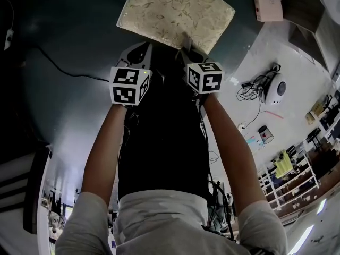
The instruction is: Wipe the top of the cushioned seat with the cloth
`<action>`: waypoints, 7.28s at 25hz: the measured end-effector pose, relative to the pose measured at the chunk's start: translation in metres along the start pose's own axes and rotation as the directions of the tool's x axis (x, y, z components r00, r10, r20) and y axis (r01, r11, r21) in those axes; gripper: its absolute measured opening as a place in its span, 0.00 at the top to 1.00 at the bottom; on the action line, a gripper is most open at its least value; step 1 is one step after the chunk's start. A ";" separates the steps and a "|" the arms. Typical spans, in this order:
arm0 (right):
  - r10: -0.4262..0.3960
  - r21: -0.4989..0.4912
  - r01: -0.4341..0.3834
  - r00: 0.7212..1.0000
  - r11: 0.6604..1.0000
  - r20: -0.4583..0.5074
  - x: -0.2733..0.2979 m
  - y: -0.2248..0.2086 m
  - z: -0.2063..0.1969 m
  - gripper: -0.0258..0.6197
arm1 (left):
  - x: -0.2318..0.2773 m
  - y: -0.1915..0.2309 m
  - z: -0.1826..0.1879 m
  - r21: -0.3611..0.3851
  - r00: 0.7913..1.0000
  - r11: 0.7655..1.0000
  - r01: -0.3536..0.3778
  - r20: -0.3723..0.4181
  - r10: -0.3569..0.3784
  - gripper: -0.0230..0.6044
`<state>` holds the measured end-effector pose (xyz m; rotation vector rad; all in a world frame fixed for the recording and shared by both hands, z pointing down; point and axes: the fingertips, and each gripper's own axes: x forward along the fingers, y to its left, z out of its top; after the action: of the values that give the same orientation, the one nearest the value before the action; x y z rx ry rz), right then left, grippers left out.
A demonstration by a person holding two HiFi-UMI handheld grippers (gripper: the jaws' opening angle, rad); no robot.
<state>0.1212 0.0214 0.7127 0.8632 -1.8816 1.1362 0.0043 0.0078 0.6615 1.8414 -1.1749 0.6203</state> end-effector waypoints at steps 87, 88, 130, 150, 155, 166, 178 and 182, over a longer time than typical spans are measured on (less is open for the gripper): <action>-0.002 -0.621 -0.043 0.997 0.782 -0.072 0.029 -0.018 0.123 0.93 | -0.008 0.045 0.003 -0.271 0.975 0.944 -0.190 0.056 0.213 0.94; 0.000 -0.640 -0.051 0.997 0.767 -0.080 0.030 -0.014 0.117 0.93 | -0.009 0.046 0.000 -0.272 0.975 0.943 -0.192 0.053 0.214 0.94; 0.039 -0.672 -0.155 0.982 0.724 -0.185 0.070 0.106 0.031 0.93 | -0.069 0.102 -0.056 -0.274 0.971 0.941 -0.196 0.078 0.225 0.94; 0.206 -0.627 -0.334 0.941 0.704 -0.269 0.083 0.125 0.070 0.93 | -0.054 0.102 -0.009 -0.308 0.956 0.917 -0.255 0.061 0.286 0.94; 0.207 -0.611 -0.292 0.956 0.735 -0.208 0.080 0.107 0.105 0.93 | -0.035 0.103 0.008 -0.297 0.959 0.921 -0.252 0.051 0.279 0.94; 0.171 -0.577 -0.226 0.974 0.785 -0.150 0.077 0.054 0.168 0.93 | -0.006 0.098 0.051 -0.251 0.969 0.942 -0.223 0.043 0.241 0.94; 0.117 -0.559 -0.170 0.985 0.811 -0.129 0.082 0.020 0.207 0.93 | 0.017 0.101 0.071 -0.274 0.972 0.939 -0.207 0.048 0.228 0.94; 0.107 -0.547 -0.158 0.986 0.822 -0.125 0.084 0.011 0.220 0.93 | 0.021 0.108 0.071 -0.304 0.969 0.928 -0.215 0.052 0.242 0.94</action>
<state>0.0140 -0.1885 0.7115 0.3469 -2.0613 0.6198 -0.0861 -0.0850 0.6821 1.5028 -1.4719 0.4627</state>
